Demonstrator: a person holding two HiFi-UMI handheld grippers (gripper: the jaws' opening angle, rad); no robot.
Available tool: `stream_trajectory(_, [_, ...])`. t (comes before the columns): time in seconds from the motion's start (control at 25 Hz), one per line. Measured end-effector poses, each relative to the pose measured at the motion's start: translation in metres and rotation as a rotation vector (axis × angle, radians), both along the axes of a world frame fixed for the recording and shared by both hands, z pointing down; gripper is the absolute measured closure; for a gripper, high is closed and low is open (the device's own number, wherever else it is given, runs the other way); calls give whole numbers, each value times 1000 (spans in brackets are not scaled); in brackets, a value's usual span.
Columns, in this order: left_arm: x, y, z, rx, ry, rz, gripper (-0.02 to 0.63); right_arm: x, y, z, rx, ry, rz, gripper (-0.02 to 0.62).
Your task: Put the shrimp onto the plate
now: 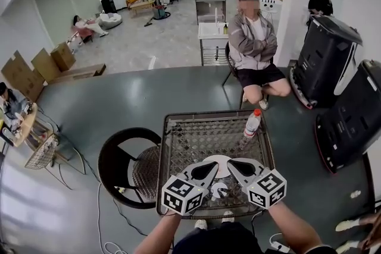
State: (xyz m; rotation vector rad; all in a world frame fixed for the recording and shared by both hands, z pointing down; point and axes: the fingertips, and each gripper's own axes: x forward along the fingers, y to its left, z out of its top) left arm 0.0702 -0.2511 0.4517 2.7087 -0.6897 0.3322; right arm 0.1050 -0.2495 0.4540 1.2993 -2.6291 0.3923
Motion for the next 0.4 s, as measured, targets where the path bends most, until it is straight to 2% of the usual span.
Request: stream_trajectory(0.4, [2,-4,-3,1,10,-2,598,2,-3,-4,5,0,2,591])
